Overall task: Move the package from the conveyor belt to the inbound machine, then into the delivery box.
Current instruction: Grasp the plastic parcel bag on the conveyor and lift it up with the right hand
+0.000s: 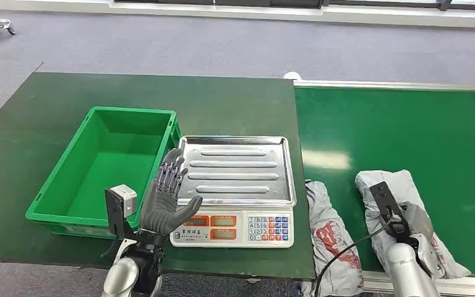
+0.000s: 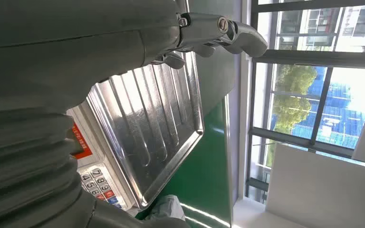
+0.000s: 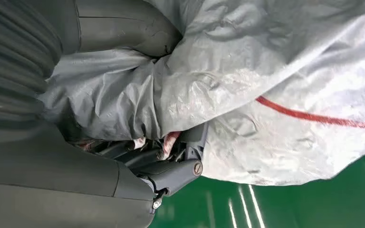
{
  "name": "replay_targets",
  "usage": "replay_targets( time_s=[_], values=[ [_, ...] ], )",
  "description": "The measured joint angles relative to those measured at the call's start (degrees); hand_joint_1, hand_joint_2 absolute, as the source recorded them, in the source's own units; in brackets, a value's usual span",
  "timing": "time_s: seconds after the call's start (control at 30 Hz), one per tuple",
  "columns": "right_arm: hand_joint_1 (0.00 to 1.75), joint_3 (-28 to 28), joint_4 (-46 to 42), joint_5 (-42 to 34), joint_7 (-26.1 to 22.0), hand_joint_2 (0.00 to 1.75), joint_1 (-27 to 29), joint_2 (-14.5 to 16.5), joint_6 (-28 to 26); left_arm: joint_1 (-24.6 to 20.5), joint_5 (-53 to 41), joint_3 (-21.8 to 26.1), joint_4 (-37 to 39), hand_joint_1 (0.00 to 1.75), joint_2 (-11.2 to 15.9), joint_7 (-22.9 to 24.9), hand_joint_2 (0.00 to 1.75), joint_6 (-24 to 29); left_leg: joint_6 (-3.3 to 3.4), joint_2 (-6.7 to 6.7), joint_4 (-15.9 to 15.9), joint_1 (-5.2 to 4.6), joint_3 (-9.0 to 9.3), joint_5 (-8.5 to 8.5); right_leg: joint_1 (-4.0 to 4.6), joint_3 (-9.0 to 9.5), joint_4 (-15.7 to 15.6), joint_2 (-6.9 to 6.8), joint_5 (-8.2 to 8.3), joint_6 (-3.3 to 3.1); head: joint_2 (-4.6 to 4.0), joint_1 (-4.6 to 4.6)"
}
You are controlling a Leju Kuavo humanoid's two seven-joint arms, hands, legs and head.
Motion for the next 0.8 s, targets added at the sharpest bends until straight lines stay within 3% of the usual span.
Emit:
replay_targets(
  time_s=[0.2, 0.37, 0.53, 0.8],
  values=[
    [1.75, 0.0, -2.1, -0.4, -1.1, 1.75, 0.9, 0.5, -1.6, 0.0, 0.0, 0.0, 0.0, 0.00, 0.0, 0.0, 1.75, 0.0, 0.01, -0.04, 0.0, 0.00, -0.11, 0.00, -0.02, -0.07, 0.0, -0.04, 0.00, 0.00, 0.00, 0.02],
    [1.75, 1.3, -10.3, -2.7, -5.1, 1.75, 4.1, 2.2, -5.5, 0.0, -0.5, 0.0, 0.0, 0.00, 0.0, -0.6, 1.75, 0.1, 0.03, -0.10, 0.0, 0.00, -0.37, 0.05, -0.05, -0.28, 0.0, -0.10, 0.01, 0.01, 0.00, 0.01],
    [1.75, 5.7, -22.3, -6.7, -8.6, 1.75, 6.4, 3.0, -8.7, 0.1, -1.0, 0.0, 0.2, 0.00, -0.1, -1.8, 1.75, 0.6, 0.02, -0.09, 0.0, -0.01, -0.52, 0.07, -0.06, -0.45, 0.0, -0.10, 0.01, 0.01, 0.00, 0.01],
    [1.75, 13.4, -33.6, -9.3, -7.8, 1.75, 4.0, 2.2, -9.3, 0.2, -1.1, 0.0, 0.3, 0.00, -0.1, -2.8, 1.75, 1.2, 0.03, -0.13, 0.0, -0.01, -0.57, 0.08, -0.06, -0.51, 0.0, -0.08, 0.01, 0.01, 0.00, 0.01]
  ],
)
